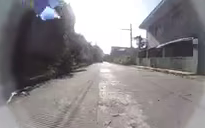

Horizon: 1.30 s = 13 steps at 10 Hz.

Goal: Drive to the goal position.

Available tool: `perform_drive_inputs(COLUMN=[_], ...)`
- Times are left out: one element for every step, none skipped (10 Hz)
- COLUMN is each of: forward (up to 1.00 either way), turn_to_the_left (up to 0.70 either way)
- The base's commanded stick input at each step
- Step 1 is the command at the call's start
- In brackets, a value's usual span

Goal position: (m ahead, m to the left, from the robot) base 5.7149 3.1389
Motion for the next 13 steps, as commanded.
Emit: perform_drive_inputs(forward=[0.67, 0.66, 0.58, 0.42, 0.16, 0.03, 0.0, 0.0, 0.0, 0.0, 0.0, 0.0, 0.0], turn_to_the_left=[0.0, 0.0, 0.0, 0.0, 0.0, 0.0, 0.0, 0.0, 0.0, 0.0, 0.0, 0.0, 0.0])
